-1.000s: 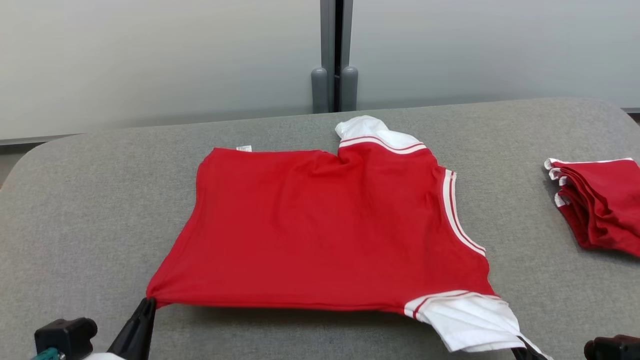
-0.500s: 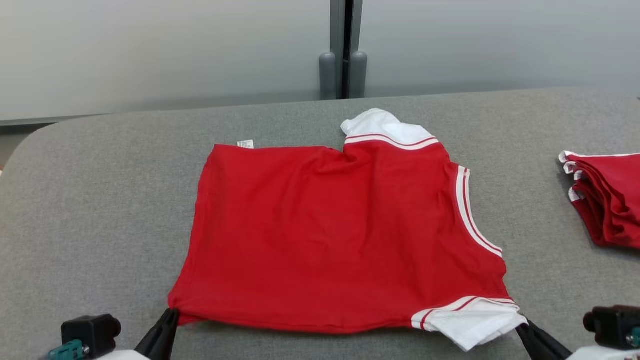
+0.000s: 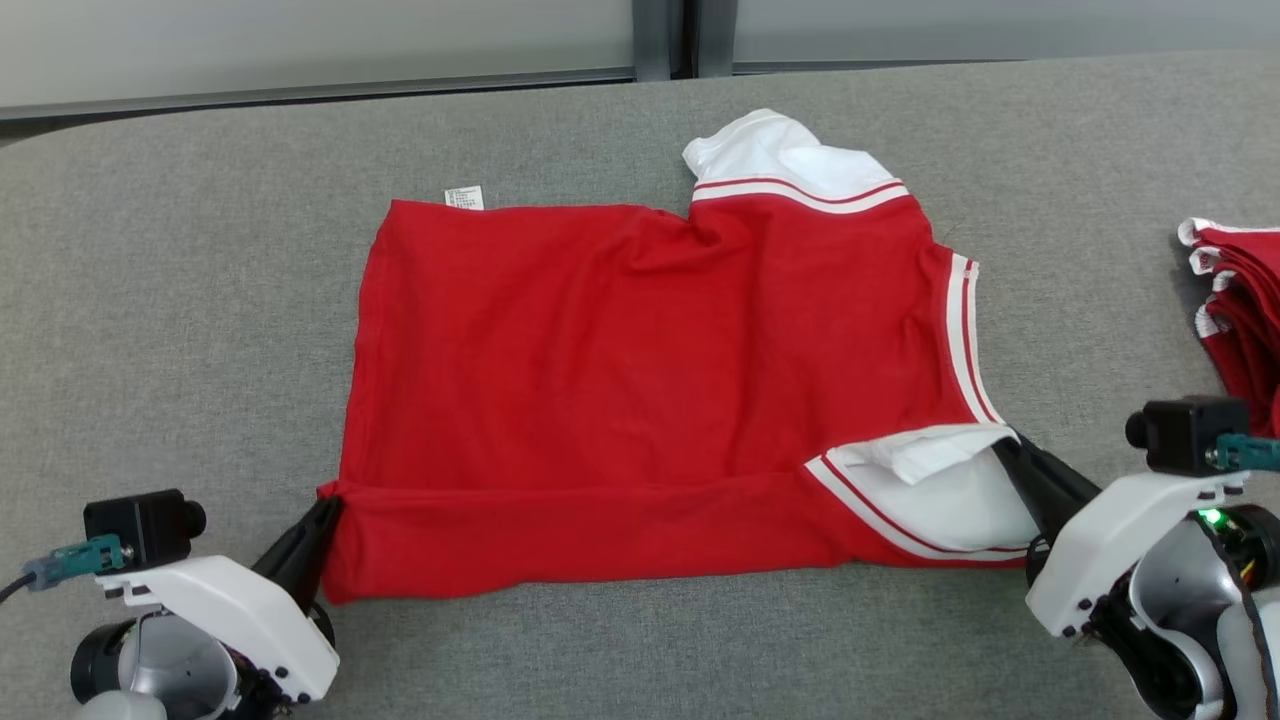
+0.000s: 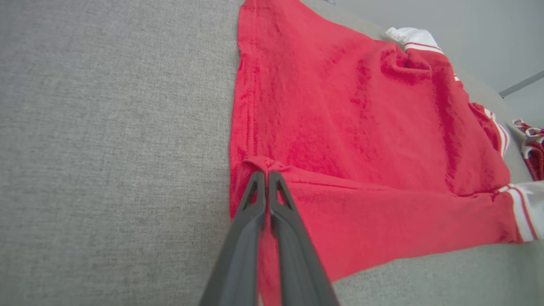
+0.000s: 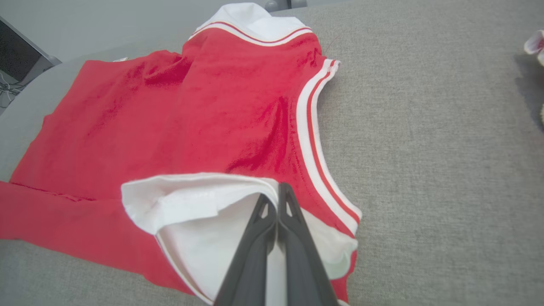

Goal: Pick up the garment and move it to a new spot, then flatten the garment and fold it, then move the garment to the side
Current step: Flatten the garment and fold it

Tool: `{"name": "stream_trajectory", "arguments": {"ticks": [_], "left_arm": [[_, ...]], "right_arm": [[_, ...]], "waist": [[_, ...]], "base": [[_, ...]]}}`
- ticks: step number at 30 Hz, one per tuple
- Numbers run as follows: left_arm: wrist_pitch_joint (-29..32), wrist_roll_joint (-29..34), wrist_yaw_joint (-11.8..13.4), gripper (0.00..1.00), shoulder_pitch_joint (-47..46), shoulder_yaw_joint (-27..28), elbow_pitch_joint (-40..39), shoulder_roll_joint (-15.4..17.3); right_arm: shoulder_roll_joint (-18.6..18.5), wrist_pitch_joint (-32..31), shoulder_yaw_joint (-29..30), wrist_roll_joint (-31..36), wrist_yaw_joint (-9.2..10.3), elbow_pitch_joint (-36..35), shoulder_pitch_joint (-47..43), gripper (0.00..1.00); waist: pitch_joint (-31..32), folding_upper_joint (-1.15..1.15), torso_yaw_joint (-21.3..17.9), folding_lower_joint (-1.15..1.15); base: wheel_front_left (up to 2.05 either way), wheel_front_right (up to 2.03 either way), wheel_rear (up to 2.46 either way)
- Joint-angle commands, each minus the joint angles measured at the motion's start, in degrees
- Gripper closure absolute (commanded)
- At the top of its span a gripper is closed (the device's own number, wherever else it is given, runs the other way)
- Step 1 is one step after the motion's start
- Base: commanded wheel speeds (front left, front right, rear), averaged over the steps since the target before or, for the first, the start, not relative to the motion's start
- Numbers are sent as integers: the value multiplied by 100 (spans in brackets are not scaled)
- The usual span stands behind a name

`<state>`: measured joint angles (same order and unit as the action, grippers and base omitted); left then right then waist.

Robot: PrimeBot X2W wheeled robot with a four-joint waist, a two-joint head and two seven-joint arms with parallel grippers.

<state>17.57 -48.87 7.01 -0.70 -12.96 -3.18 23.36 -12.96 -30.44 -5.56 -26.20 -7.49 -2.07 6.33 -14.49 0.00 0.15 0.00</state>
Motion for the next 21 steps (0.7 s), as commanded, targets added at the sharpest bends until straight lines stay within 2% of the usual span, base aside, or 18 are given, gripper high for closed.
{"name": "stream_trajectory", "arguments": {"ticks": [1, 5, 6, 7, 10, 19, 21], "left_arm": [[-33, 20, -50, 100, -153, 32, 57, 24], [-137, 22, -203, 100, -470, 7, 297, -37], [-236, 65, -274, 29, -598, -17, 411, -77], [-275, 78, -302, 0, -628, -39, 474, -101], [-532, 178, -325, 0, -713, -32, 588, -179], [-2466, 1100, 121, 0, -667, 162, 466, -598], [-2805, 1305, 214, 0, -669, 189, 433, -634]], "right_arm": [[-41, 91, -41, -73, 1, 82, 148, 100], [-165, 392, -256, -131, 1, 462, 574, 100], [-189, 561, -343, -157, 1, 617, 698, 54], [-190, 657, -361, -155, 1, 679, 731, 2], [-180, 1009, -364, -56, 1, 761, 763, 0], [70, 2978, 79, 534, 1, 88, 343, 0], [151, 3257, 190, 713, 1, -52, 215, 0]], "waist": [[-81, 0, 38, 0], [-189, 0, 95, 0], [-224, 0, 111, 0], [-233, 0, 119, 0], [-260, 0, 143, 0], [-131, 0, 214, 0], [-46, 0, 206, 0]], "base": [[0, 0, 0], [0, 0, 0], [0, 0, 0], [0, 0, 0], [0, 0, 0], [0, 0, 0], [0, 0, 0]]}}
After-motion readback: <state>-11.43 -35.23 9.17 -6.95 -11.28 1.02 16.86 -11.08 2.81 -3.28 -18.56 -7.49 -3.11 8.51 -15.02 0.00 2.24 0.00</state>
